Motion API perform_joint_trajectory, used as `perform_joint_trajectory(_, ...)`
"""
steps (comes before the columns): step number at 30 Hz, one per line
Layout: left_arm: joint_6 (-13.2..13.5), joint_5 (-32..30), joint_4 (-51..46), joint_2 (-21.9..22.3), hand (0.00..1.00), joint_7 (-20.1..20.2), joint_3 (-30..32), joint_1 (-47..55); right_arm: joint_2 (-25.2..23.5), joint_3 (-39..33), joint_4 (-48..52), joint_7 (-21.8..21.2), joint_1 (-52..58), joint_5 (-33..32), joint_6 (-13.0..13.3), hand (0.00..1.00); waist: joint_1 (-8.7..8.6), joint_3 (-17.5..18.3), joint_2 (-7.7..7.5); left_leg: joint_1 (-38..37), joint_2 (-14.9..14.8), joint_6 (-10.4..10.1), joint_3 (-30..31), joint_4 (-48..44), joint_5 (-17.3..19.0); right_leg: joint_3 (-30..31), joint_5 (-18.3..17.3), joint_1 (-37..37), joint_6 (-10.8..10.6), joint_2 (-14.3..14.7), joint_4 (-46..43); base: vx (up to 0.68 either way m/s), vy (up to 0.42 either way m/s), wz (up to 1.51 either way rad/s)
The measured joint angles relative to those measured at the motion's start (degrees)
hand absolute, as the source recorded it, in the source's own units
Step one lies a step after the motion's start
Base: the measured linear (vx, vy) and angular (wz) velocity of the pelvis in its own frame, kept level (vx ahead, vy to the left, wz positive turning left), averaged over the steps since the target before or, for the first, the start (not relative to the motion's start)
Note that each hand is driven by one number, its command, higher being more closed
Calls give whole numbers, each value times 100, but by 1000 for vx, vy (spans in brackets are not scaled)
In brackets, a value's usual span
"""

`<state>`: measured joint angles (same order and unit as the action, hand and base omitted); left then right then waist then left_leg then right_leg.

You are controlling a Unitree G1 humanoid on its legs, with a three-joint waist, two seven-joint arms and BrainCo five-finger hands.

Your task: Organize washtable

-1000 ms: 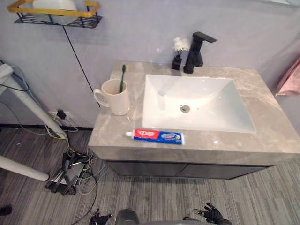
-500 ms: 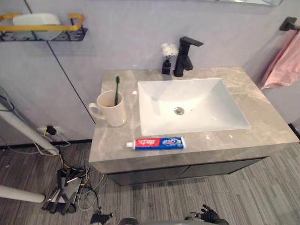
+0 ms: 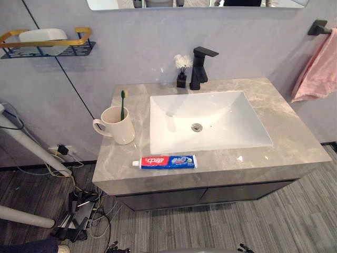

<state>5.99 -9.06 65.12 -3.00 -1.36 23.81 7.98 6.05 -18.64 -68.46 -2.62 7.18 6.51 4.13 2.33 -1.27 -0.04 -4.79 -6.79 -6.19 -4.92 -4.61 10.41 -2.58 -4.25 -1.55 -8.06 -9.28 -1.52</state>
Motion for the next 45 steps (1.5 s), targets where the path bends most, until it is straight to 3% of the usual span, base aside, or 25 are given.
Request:
perform_joint_trajectory(9, 324, 505, 248, -11, 0, 6, -709, 4, 15, -220, -93, 146, 236, -492, 208, 0, -12, 22, 198, -150, 1, -1, 118, 21, -1, -346, 157, -429, 19, -7, 376, 18, -1, 10)
perform_joint_trajectory(16, 316, 523, 335, -63, 0, 49, -779, 7, 5, -226, -104, 134, 236, -617, 203, 0, -55, 20, 191, -149, -3, -13, 85, 11, -32, -339, 274, -425, 9, -5, 478, -58, -7, -3)
perform_joint_trajectory(22, 97, 872, 456, -60, 0, 126, 701, 255, 8, -585, -141, 110, 239, -616, 187, 0, -144, 55, 266, -64, -3, -27, 180, 86, -141, -435, 302, -423, 4, -2, 507, -46, -22, 8)
perform_joint_trajectory(24, 48, 1001, 252, -240, 0, 83, 1144, 274, 4, -701, -200, 109, 243, -617, 186, 0, -135, 58, 270, 13, 10, -30, 337, 169, -232, -579, 301, -431, 5, -10, 503, -29, -32, 45)
perform_joint_trajectory(28, 61, 1608, -547, -1024, 0, -260, 2028, 21, 73, -762, -200, 103, 290, -601, 182, 0, -86, 42, 331, 205, 108, -12, 838, 263, -477, -1085, 290, -492, 7, -86, 462, -18, -27, 65)
perform_joint_trajectory(29, 65, 1750, -888, -1192, 0, -381, 2193, -32, 85, -765, -184, 103, 317, -599, 183, 0, -20, 38, 356, 217, 137, 1, 926, 263, -506, -1165, 278, -535, 4, -108, 456, -58, -1, 39)
perform_joint_trajectory(31, 76, 1798, -2501, -1366, 0, -794, 2211, -99, 73, -738, -10, 114, 470, -591, 181, 0, 173, 43, 443, 254, 201, 29, 1105, 262, -569, -1343, 183, -557, -21, -180, 295, -91, -2, 50)
perform_joint_trajectory(33, 88, 1784, -3834, -1328, 0, -1139, 2215, -125, 26, -731, 91, 116, 545, -580, 183, 0, 214, 97, 428, 391, 267, 39, 1275, 256, -588, -1499, 14, -532, -77, -253, 134, -84, -7, 57)
perform_joint_trajectory(34, 108, 1715, -4943, -1233, 0, -1384, 2210, -143, -18, -721, 190, 119, 602, -572, 181, 0, 255, 147, 428, 435, 304, 64, 1410, 261, -611, -1650, -71, -517, -84, -303, -7, -41, -1, 59)
perform_joint_trajectory(35, 171, 1408, -5937, -1113, 0, -1674, 2199, -162, -45, -701, 273, 119, 647, -524, 184, 0, 321, 195, 377, 425, 348, 73, 1461, 254, -638, -1703, -132, -522, -114, -360, -126, -44, 6, 48)
perform_joint_trajectory(38, 248, 753, -7450, -806, 0, -2074, 2039, -172, -96, -621, 399, 120, 689, -408, 176, 0, 351, 293, 396, 405, 433, 90, 1578, 219, -700, -1806, -180, -531, -138, -454, -290, 19, 26, 29)
perform_joint_trajectory(39, 316, 276, -8189, -637, 0, -2221, 1755, -169, -104, -597, 480, 117, 709, -370, 172, 0, 381, 325, 425, 400, 474, 105, 1603, 177, -716, -1832, -183, -531, -135, -492, -325, 27, 28, 16)
perform_joint_trajectory(42, 403, -155, -9207, -636, 0, -2231, 902, -172, -112, -583, 533, 122, 733, -370, 169, 0, 466, 377, 430, 386, 476, 105, 1602, 164, -718, -1833, -183, -547, -135, -498, -336, -6, 12, 3)
perform_joint_trajectory(45, 603, -363, -10108, -764, 0, -1731, -597, -175, -116, -420, 732, 119, 778, -374, 180, 0, 422, 431, 393, 337, 471, 113, 1567, 172, -731, -1787, -187, -546, -124, -498, -359, -22, 4, -6)
